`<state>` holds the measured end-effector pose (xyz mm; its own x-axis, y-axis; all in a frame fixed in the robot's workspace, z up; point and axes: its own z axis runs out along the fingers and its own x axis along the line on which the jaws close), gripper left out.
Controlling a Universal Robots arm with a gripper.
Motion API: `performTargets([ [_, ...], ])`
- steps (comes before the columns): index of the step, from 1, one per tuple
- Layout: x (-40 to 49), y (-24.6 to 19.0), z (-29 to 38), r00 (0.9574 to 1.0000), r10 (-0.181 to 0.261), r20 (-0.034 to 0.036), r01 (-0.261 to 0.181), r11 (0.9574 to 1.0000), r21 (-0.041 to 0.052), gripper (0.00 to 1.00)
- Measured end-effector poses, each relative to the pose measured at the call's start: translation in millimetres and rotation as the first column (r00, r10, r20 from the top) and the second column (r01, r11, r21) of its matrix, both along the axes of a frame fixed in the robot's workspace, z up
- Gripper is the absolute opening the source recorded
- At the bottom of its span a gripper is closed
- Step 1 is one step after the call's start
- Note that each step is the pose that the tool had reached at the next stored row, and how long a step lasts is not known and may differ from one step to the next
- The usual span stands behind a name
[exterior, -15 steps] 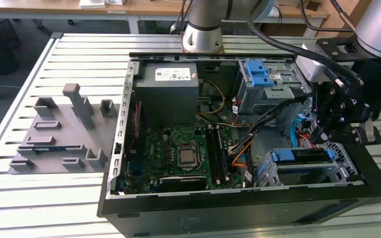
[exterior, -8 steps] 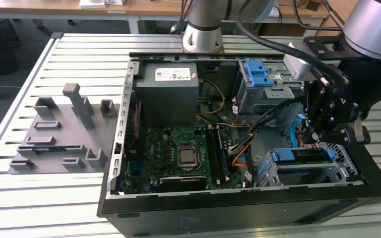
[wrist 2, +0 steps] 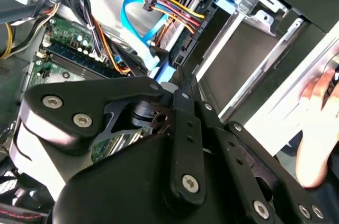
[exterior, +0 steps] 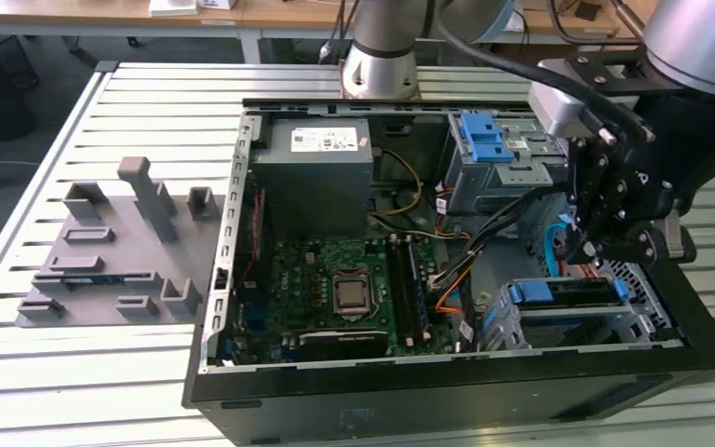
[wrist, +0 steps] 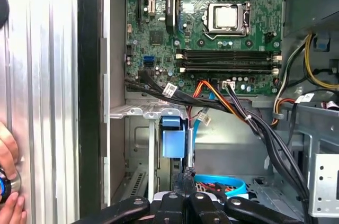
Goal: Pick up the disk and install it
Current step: 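Insert the second disk wire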
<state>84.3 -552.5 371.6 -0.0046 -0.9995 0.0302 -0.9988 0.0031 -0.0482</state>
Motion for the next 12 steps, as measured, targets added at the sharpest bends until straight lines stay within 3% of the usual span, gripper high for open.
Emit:
performTargets([
  [7, -0.2, 5.0, 11.1, 1.0, 0.0, 0.0, 0.0, 1.0, 0.0002, 0.11],
  [12, -0.3, 12.0, 16.4, 1.0, 0.0, 0.0, 0.0, 1.0, 0.0001, 0.11],
])
